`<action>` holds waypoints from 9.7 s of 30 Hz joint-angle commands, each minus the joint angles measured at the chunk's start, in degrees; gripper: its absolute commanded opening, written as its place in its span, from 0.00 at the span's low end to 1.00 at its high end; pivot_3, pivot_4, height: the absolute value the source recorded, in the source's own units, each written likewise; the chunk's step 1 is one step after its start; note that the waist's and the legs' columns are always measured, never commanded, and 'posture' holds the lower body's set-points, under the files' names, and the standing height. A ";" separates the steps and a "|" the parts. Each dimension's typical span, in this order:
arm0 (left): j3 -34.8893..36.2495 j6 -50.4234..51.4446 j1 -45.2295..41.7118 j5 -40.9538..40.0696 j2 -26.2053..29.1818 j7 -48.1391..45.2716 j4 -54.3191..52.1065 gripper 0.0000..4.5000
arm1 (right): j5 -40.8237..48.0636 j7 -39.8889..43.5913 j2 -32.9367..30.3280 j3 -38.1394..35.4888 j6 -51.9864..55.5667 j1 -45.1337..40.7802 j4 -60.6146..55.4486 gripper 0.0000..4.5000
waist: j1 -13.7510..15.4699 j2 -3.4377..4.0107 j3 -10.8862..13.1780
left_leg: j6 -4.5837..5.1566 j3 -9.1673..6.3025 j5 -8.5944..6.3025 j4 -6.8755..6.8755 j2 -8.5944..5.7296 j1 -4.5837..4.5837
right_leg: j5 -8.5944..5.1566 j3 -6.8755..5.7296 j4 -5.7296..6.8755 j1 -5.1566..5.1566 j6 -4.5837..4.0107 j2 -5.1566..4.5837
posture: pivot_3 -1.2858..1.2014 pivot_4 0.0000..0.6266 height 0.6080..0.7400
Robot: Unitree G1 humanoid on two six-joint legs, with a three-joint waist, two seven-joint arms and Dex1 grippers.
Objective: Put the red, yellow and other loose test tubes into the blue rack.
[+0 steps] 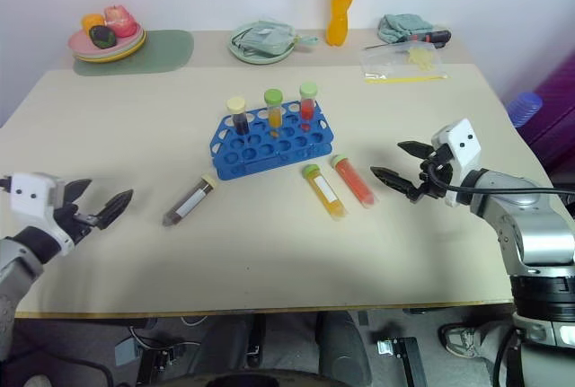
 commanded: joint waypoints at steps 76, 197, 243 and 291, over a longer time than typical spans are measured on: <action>-24.39 -9.50 -11.77 0.83 -3.45 -10.60 -3.66 1.00 | -19.25 -36.93 42.35 15.04 -35.34 -19.06 18.13 0.26 | -1.78 0.16 0.07 | 0.01 -0.04 0.00 -0.08 -0.08 -0.04 | 0.07 0.01 0.19 -0.22 0.13 0.15 | 0.52 0.24 1.00; -18.57 -8.31 -3.60 -2.48 5.09 -16.95 -5.64 1.00 | -15.63 -36.14 39.49 28.81 -31.90 -22.67 18.26 0.37 | -1.82 0.32 0.18 | 0.12 -0.01 -0.06 -0.11 0.10 -0.08 | 0.00 -0.03 0.13 -0.28 -0.07 0.23 | 0.52 0.24 1.00; -17.36 -7.64 -3.27 -3.67 5.11 -15.83 -6.90 1.00 | -22.24 -28.55 44.47 21.47 -41.28 -15.93 23.77 0.37 | -1.85 0.34 0.18 | 0.06 -0.04 -0.03 -0.14 0.11 -0.01 | 0.01 -0.03 0.21 -0.25 -0.09 0.19 | 0.52 0.24 1.00; -11.20 11.64 -8.01 -7.94 10.38 -4.99 -8.81 1.00 | -18.31 -16.30 33.35 21.77 -26.74 -9.23 -0.93 0.88 | -1.22 0.33 0.18 | 0.05 -0.14 -0.03 -0.13 0.09 -0.01 | 0.01 -0.04 0.21 -0.21 -0.08 0.18 | 0.52 0.24 1.00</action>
